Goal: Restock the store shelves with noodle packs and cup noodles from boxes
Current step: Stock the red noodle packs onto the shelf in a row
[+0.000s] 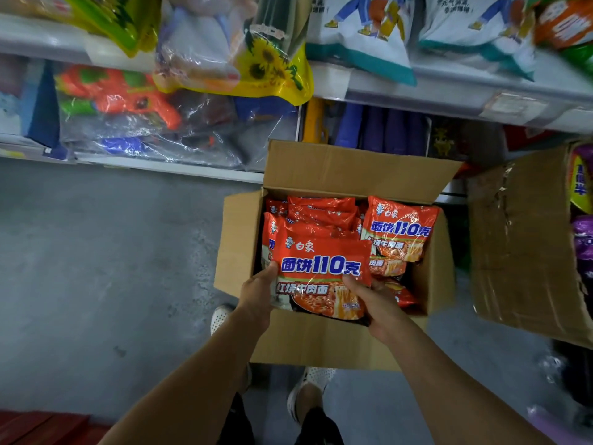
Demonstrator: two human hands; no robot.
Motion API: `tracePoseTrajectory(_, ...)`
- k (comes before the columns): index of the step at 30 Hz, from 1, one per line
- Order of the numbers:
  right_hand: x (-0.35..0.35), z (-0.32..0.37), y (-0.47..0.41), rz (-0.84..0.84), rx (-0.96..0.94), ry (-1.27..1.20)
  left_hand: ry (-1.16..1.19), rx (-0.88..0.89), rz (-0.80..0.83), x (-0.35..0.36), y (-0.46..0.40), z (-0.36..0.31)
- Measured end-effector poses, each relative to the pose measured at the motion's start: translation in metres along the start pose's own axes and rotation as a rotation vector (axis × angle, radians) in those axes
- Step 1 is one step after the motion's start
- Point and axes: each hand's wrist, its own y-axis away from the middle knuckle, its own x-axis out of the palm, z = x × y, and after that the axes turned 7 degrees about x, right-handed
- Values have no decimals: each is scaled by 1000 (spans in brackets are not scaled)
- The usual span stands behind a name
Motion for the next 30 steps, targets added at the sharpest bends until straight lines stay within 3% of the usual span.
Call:
tracePoseTrajectory(8,-35,18,-10,-59,-48,-253,-140,50,-44,6,-30,-6)
tracePoseTrajectory(26,-86,33,-37,-234,-105,-325,-504,98,-104,24,-96,-2)
tracePoseTrajectory(30,-89,30,-40,-228,-112,-343,-735,143,-99,26,-96,-1)
